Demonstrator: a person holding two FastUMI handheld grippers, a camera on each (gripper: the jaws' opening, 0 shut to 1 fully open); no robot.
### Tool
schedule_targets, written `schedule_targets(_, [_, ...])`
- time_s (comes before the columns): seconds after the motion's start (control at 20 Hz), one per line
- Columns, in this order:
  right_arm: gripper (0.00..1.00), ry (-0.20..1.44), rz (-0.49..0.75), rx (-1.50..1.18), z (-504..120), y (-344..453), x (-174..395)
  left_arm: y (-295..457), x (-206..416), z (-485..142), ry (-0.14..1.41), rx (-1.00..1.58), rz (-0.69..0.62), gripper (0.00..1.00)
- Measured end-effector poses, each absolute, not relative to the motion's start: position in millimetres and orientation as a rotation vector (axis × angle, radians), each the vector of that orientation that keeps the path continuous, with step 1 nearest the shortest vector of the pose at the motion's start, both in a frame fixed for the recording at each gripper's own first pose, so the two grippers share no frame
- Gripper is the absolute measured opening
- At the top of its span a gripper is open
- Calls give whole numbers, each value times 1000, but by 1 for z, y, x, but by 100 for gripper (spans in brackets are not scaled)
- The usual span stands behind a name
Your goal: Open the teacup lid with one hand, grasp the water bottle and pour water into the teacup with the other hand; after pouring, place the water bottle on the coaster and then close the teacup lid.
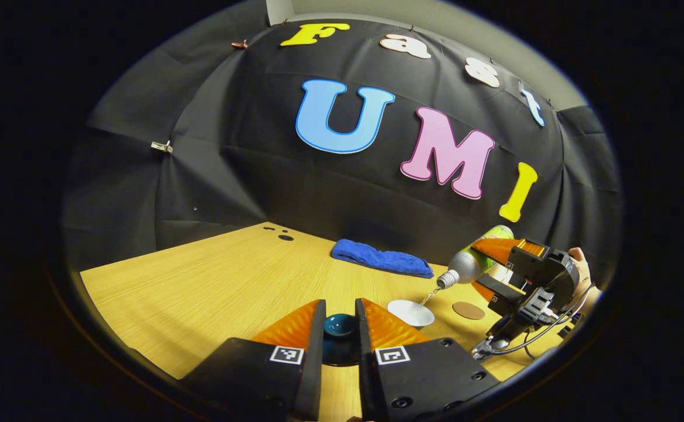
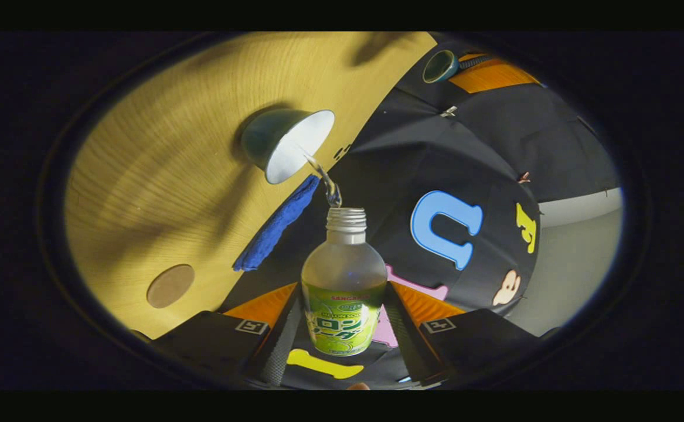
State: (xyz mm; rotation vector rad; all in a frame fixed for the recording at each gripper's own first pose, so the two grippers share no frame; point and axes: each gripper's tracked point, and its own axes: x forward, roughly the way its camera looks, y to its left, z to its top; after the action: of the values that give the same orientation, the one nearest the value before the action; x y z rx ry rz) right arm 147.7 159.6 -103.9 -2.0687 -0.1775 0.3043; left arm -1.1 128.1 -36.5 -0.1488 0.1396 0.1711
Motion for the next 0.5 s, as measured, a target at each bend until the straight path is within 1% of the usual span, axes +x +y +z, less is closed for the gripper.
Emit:
schedule_targets(0.25, [80,-256,295,-2136,-99,168,143,128,-2,-36,142,-152,170,30])
schedule_targets(0.5, [80,-314,282,-2185,-80,175,154,128,-2,-36,137,-148,169,30])
